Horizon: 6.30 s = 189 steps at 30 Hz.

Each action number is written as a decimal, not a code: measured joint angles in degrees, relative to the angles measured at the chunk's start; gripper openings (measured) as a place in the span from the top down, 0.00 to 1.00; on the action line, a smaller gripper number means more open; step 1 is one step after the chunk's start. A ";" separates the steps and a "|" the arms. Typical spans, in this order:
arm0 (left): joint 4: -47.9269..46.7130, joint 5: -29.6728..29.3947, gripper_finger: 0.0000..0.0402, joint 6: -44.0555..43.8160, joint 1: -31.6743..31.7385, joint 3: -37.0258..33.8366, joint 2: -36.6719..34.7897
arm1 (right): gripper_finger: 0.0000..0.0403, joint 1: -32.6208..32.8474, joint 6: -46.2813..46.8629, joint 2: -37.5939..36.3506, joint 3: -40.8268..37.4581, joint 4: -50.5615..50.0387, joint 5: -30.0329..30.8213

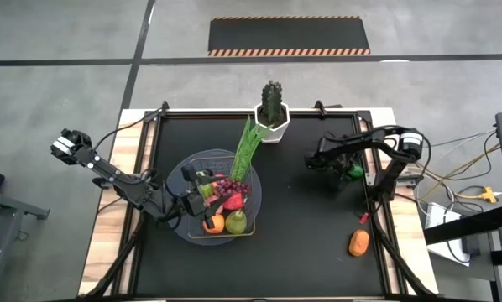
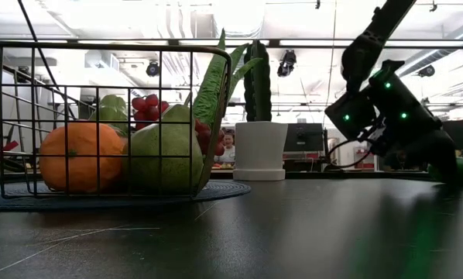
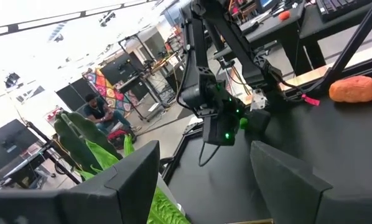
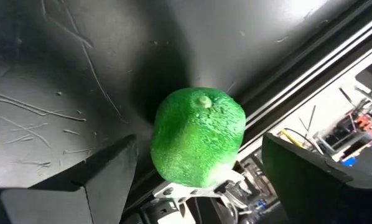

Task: Build produce basket
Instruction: Put the green lime into the wire basket, then put the brown potato into the wire basket

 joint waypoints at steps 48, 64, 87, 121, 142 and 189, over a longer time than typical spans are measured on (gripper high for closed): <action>5.18 6.32 0.41 -18.20 -0.01 0.18 3.85 | 0.59 30.94 -12.31 -40.86 -21.94 102.12 -16.38; 23.59 9.47 0.41 -15.19 2.25 9.53 23.11 | 0.59 33.18 -14.48 -26.88 -23.38 123.97 -17.06; 6.55 18.09 0.22 -31.84 7.99 13.25 25.57 | 0.59 33.16 -16.55 -22.59 -18.82 124.07 -17.05; 13.48 19.29 0.63 -31.69 9.30 13.59 30.45 | 0.31 33.16 -16.27 -24.00 -18.84 122.77 -18.80; -54.97 22.91 0.63 -78.94 1.33 27.56 19.96 | 0.17 33.16 -12.40 -42.70 -18.93 92.86 -18.49; -95.87 46.05 0.41 -87.56 5.27 36.59 21.95 | 0.17 33.16 -8.16 -39.03 -18.95 92.12 -18.07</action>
